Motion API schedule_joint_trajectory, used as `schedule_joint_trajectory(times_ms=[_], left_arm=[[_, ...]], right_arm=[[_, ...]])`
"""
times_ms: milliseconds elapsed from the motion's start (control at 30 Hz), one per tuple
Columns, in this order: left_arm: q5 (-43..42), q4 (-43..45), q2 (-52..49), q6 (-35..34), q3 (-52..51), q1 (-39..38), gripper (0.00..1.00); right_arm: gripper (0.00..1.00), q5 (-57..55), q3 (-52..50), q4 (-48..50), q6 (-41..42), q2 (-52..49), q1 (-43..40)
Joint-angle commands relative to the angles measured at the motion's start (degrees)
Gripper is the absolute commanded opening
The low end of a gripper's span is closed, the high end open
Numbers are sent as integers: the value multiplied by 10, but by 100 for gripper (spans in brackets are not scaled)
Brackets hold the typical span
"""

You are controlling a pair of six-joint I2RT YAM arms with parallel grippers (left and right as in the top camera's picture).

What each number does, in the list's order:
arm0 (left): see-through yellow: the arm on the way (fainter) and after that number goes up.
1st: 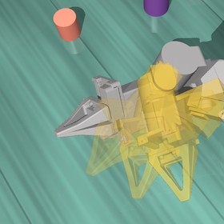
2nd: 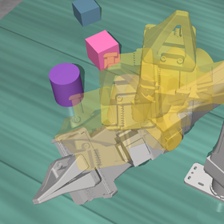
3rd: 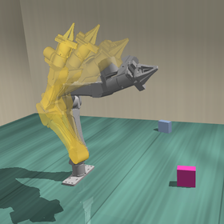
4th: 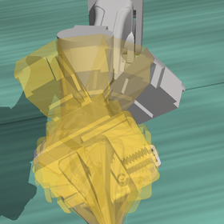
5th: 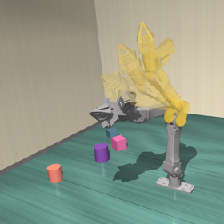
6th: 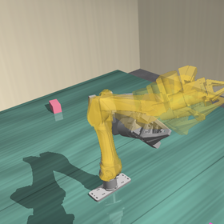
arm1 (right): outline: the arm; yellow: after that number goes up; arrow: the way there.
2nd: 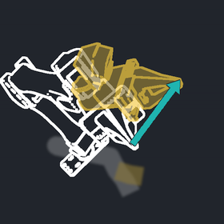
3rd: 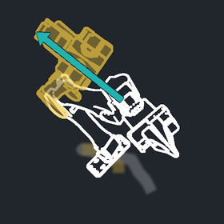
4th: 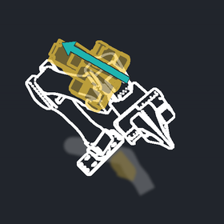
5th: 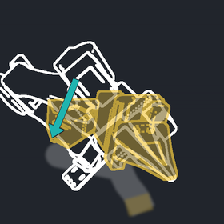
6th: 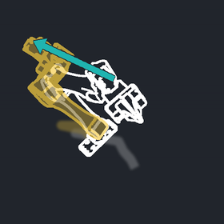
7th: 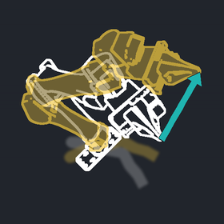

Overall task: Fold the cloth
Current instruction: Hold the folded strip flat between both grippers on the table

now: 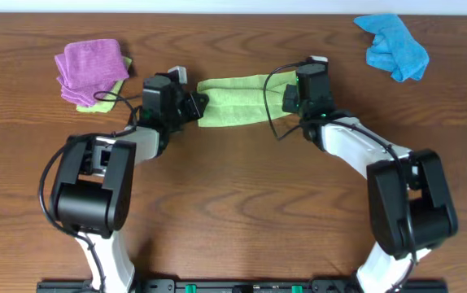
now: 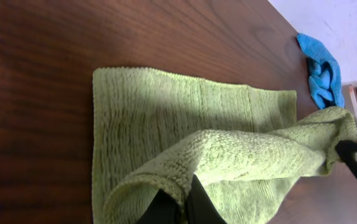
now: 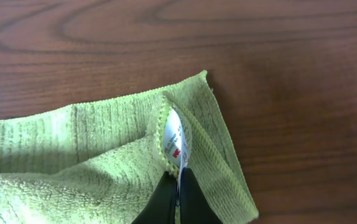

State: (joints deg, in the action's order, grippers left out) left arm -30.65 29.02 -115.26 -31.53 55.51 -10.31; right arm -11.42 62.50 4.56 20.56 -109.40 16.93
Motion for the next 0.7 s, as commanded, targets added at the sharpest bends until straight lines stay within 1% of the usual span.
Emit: schedule_joint_trajectory(times_ms=[0,200,400,667], left_arm=[[13,5,-16,3,22,1,6],[39,4,-17,14,26,1,6],[58,2,-18,24,26,0,6],[57,2,-30,32,25,0,6]], right_arm=[[1,-6,1,15,-14,-15,-7],[1,-6,1,52,-14,-42,-18],[1,-6,3,64,-14,-57,-23],[1,-6,3,95,-24,-71,-23]])
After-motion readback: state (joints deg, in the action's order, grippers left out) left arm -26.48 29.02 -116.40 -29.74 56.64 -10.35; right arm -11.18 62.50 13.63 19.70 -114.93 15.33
